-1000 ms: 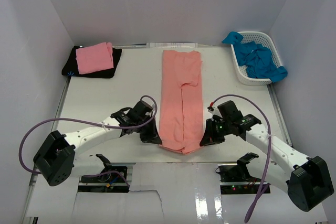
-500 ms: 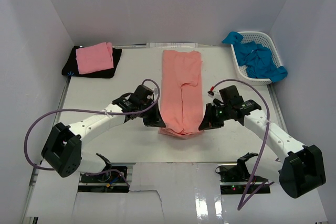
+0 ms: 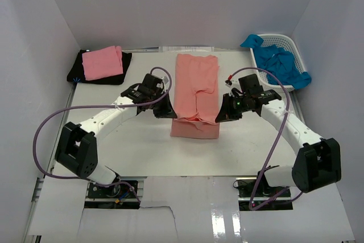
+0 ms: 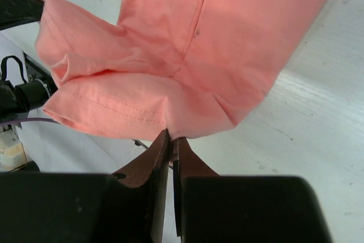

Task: Fold and stack the t-shirts
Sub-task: Fold the folded rectangular tshirt in 1/3 of the way

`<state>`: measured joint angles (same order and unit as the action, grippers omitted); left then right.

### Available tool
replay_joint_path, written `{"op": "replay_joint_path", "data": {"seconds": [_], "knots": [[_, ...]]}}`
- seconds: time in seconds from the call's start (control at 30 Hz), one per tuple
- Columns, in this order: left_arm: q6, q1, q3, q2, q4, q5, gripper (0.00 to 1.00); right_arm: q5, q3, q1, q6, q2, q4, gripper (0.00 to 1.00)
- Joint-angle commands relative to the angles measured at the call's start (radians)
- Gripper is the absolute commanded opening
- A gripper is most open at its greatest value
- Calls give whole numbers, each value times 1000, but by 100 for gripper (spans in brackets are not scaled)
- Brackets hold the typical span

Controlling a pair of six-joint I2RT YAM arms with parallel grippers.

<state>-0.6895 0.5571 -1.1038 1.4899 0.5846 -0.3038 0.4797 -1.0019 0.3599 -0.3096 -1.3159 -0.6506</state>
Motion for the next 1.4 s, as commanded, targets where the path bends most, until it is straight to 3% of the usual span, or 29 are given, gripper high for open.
{"op": "replay_joint_path", "data": {"seconds": [0.0,0.87,1.37], "knots": [[44,-19,-80,29,1,26,0,-15,-72,-16,46,-25,-1,8],[90,-66,-315,217,15,66,0,-4,-283,-75,107,-253,-3,8],[111,-97,-378,302,11,69,0,-10,-366,-85,106,-350,5,8]]}}
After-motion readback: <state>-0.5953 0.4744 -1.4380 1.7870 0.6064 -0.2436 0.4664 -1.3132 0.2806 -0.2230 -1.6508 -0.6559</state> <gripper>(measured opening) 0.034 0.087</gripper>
